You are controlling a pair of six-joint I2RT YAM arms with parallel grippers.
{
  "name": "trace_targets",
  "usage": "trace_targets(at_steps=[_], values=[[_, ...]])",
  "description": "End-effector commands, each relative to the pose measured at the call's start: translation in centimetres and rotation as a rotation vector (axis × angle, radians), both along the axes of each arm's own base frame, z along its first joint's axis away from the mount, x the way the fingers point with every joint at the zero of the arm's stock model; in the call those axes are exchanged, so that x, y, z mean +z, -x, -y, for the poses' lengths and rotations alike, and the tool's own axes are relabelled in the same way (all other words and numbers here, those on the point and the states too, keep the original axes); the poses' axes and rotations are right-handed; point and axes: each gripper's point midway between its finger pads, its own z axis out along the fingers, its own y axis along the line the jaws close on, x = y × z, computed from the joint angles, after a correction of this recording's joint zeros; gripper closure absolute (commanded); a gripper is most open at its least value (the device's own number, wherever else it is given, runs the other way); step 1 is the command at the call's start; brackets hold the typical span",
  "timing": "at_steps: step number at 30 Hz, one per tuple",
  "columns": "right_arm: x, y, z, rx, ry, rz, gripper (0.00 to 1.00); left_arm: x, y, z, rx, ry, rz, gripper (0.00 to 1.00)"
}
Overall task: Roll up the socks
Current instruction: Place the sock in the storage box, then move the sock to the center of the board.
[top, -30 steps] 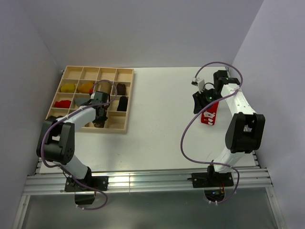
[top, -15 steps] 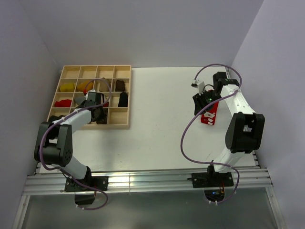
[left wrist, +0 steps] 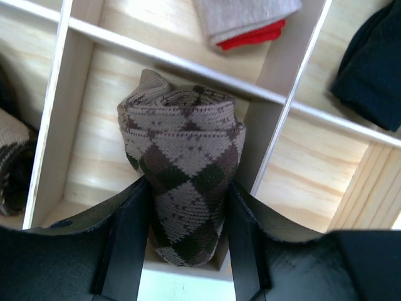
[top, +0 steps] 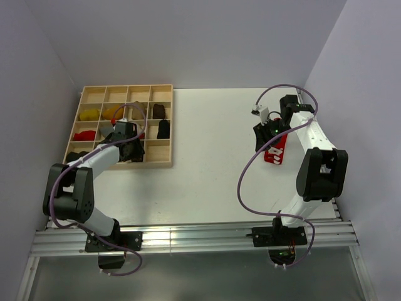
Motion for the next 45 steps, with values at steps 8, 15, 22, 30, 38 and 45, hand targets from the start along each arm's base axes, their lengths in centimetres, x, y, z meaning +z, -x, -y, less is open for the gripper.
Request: trace_targets(at_steps=[8, 15, 22, 30, 38, 45], values=[[2.1, -0.7, 0.0, -0.010, -0.005, 0.065, 0.48, 2.1, 1.5, 0.4, 0.000, 0.012, -0.005, 0.43], [1.9, -0.6, 0.2, -0.009, 0.002, 0.062, 0.48, 3.7, 1.4, 0.1, -0.004, 0.001, 0.036, 0.38], [2.0, -0.7, 0.3, -0.015, 0.010, 0.062, 0.48, 5.7, 1.4, -0.4, 0.010, -0.006, 0.117, 0.25], [2.0, -0.6, 0.5, -0.031, 0.022, 0.076, 0.48, 7.1, 1.0, -0.4, 0.010, -0.005, 0.159, 0.23], [2.3, -1.1, 0.6, -0.049, 0.028, 0.100, 0.47, 11.7, 1.2, -2.2, 0.081, -0.063, 0.299, 0.25], [1.6, -0.8, 1.3, -0.055, 0.069, 0.124, 0.47, 17.3, 1.3, -2.0, 0.097, -0.108, 0.452, 0.19]])
